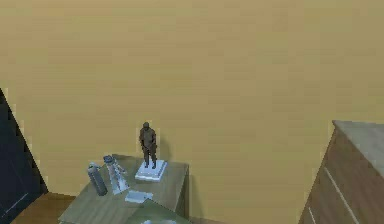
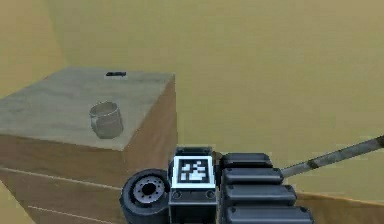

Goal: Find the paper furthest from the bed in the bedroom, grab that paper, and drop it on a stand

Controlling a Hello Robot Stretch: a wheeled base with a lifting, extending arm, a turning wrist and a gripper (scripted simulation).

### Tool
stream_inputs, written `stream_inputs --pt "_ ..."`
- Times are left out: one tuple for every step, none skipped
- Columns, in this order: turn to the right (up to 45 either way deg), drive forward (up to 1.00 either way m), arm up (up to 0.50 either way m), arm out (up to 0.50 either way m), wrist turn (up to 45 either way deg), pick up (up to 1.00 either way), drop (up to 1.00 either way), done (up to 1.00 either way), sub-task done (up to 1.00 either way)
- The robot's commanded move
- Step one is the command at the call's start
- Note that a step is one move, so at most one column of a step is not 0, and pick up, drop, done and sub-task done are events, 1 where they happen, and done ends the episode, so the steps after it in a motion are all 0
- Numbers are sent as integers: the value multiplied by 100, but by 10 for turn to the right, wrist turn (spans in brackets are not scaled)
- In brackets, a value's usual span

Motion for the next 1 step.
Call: stream_inputs --pt "-150 0 0 0 0 0 0 0 0"
